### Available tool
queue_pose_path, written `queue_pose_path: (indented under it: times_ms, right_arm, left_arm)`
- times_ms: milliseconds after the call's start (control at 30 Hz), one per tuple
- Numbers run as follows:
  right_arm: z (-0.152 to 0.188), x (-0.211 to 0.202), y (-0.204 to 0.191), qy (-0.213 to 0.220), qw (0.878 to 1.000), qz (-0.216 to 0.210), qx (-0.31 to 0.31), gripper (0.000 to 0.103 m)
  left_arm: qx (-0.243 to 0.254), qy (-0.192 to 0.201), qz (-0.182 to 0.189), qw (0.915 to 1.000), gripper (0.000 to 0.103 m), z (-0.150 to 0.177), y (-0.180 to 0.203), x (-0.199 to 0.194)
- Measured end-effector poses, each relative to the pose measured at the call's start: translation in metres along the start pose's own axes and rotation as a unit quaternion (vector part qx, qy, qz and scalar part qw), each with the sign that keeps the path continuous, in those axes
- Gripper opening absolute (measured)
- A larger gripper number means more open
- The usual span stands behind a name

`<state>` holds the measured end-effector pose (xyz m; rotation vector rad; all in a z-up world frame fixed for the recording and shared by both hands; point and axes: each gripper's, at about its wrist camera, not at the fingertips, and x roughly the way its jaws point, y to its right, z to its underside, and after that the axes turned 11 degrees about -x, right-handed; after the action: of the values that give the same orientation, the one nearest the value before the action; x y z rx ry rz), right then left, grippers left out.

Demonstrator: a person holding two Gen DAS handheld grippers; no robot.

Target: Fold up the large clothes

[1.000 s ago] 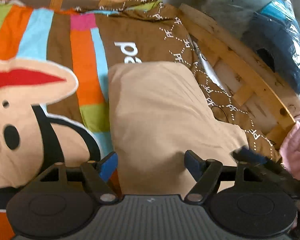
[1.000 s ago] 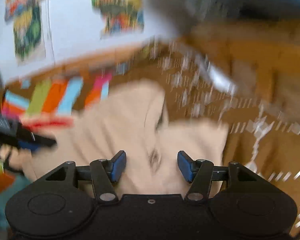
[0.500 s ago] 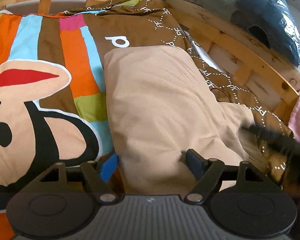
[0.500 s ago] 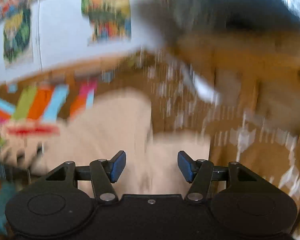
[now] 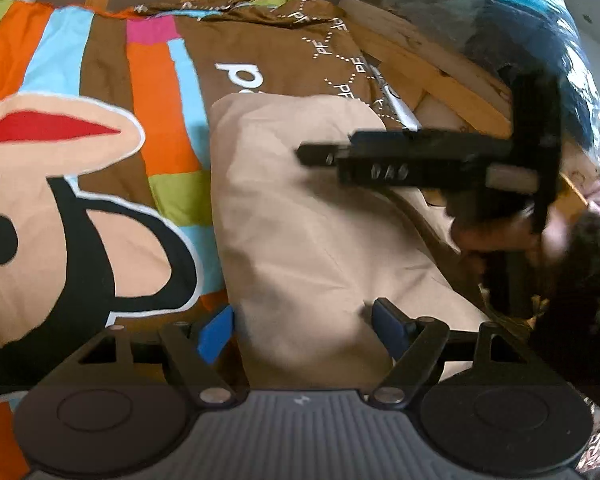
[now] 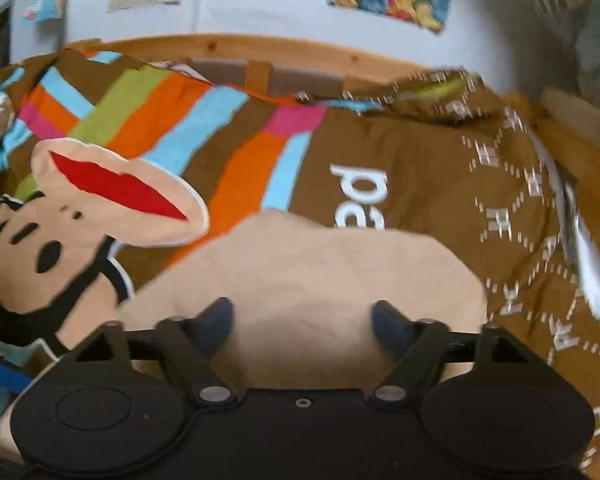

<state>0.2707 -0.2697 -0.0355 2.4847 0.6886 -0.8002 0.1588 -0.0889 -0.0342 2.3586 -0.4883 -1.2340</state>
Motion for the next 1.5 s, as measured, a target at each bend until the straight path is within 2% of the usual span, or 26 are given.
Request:
queue_pose_path:
  times_ms: [100,233,300,367,533,667,767,867,933,1033,1200,1267,1367,1433,1500]
  right_arm:
    - [0.012,0.01,0.002,-0.002,1.0,-0.007,0.026,0.084]
    - [0.016,0.01,0.0,-0.007,0.999,0.007,0.04,0.087]
    - [0.018,-0.002,0.003,0.0,0.998,0.011,0.054,0.085]
    - [0.024,-0.027,0.006,0.011,0.997,0.015,0.078,0.077]
    - [0.062,-0.099,0.006,0.024,0.987,0.06,0.15,0.074]
    - [0.1,-0.103,-0.013,-0.034,0.983,0.098,0.151,0.071]
    - [0.123,-0.106,-0.018,-0.01,0.975,0.111,0.192,0.069]
    - [0.11,-0.118,-0.019,-0.023,0.972,0.131,0.195,0.068]
    - [0.11,-0.139,-0.022,0.005,0.961,0.147,0.235,0.071]
    - [0.124,-0.172,-0.026,0.041,0.936,0.15,0.315,0.089]
    - [0.15,-0.186,-0.007,0.037,0.905,0.168,0.389,0.09]
    - [0.16,-0.182,0.004,0.027,0.894,0.161,0.417,0.085]
    - [0.169,-0.168,0.01,0.016,0.891,0.128,0.435,0.078]
    - [0.169,-0.158,0.01,0.008,0.895,0.118,0.43,0.076]
    - [0.165,-0.152,0.01,0.01,0.901,0.12,0.417,0.076]
  left_arm:
    - [-0.006,-0.007,0.006,0.9999,0.079,-0.002,-0.004,0.003]
    - [0.003,-0.003,-0.003,1.0,0.081,0.0,-0.001,0.005]
    - [-0.001,-0.006,-0.003,1.0,0.083,-0.001,-0.002,0.005]
    - [-0.011,-0.005,-0.002,0.9999,0.083,-0.001,-0.002,0.003]
    - [-0.028,-0.001,0.001,0.9996,0.083,0.003,-0.006,-0.001]
    - [-0.008,0.006,-0.018,0.9998,0.085,0.005,0.001,-0.002]
    - [0.016,0.013,-0.035,0.9992,0.085,0.009,0.01,0.0]
    - [0.03,0.031,-0.049,0.9979,0.086,0.013,0.015,-0.002]
    - [0.036,0.036,-0.054,0.9973,0.086,0.015,0.017,-0.003]
    - [0.028,0.034,-0.058,0.9973,0.086,0.013,0.018,-0.004]
    - [0.017,0.029,-0.065,0.9973,0.092,0.011,0.016,-0.003]
    - [0.013,0.027,-0.065,0.9974,0.092,0.012,0.014,-0.003]
    - [0.064,0.041,-0.089,0.9931,0.092,0.016,0.026,-0.002]
    - [0.1,0.054,-0.108,0.9876,0.092,0.021,0.036,-0.001]
    - [0.114,0.061,-0.117,0.9847,0.092,0.023,0.041,0.0]
